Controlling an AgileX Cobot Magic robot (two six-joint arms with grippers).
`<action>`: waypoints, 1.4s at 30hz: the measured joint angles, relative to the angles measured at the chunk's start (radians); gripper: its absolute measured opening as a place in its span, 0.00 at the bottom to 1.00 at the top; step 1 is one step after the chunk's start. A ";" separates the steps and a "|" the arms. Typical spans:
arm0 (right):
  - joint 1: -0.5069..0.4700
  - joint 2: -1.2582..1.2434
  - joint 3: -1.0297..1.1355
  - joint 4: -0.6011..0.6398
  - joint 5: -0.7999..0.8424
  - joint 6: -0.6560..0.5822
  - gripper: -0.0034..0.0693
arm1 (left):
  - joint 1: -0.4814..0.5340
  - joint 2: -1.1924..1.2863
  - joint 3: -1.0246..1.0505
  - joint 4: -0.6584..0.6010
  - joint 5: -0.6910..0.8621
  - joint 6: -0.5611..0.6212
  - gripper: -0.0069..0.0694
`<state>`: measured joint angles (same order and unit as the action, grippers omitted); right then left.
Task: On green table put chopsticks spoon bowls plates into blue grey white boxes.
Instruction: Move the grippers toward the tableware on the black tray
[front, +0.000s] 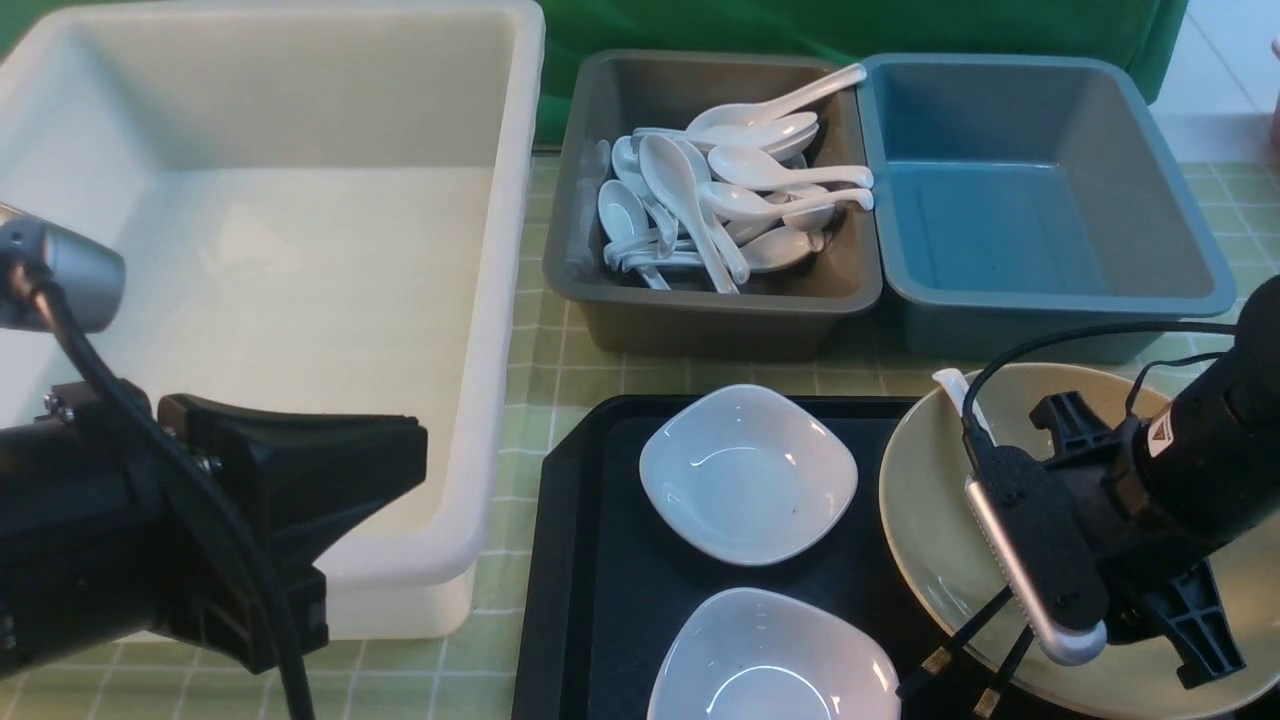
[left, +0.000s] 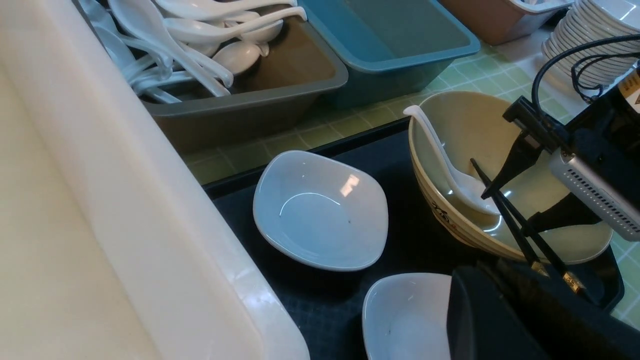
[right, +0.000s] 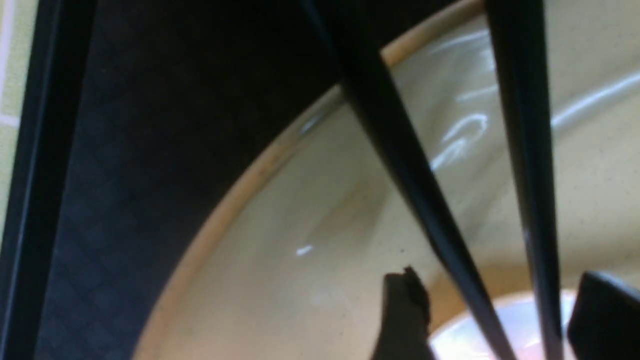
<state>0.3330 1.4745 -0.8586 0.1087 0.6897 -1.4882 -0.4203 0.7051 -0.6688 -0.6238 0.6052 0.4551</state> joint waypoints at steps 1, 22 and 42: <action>0.000 0.004 -0.006 0.003 -0.003 0.000 0.53 | 0.000 0.000 0.000 0.000 0.000 0.000 0.09; 0.000 0.005 -0.041 0.044 0.028 0.103 0.14 | 0.000 0.000 0.000 0.011 0.022 0.005 0.09; 0.006 0.070 -0.344 0.046 0.243 0.514 0.14 | 0.000 0.000 0.000 0.011 -0.007 0.004 0.09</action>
<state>0.3387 1.5449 -1.2029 0.1542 0.9328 -0.9743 -0.4203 0.7051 -0.6688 -0.6123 0.5979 0.4594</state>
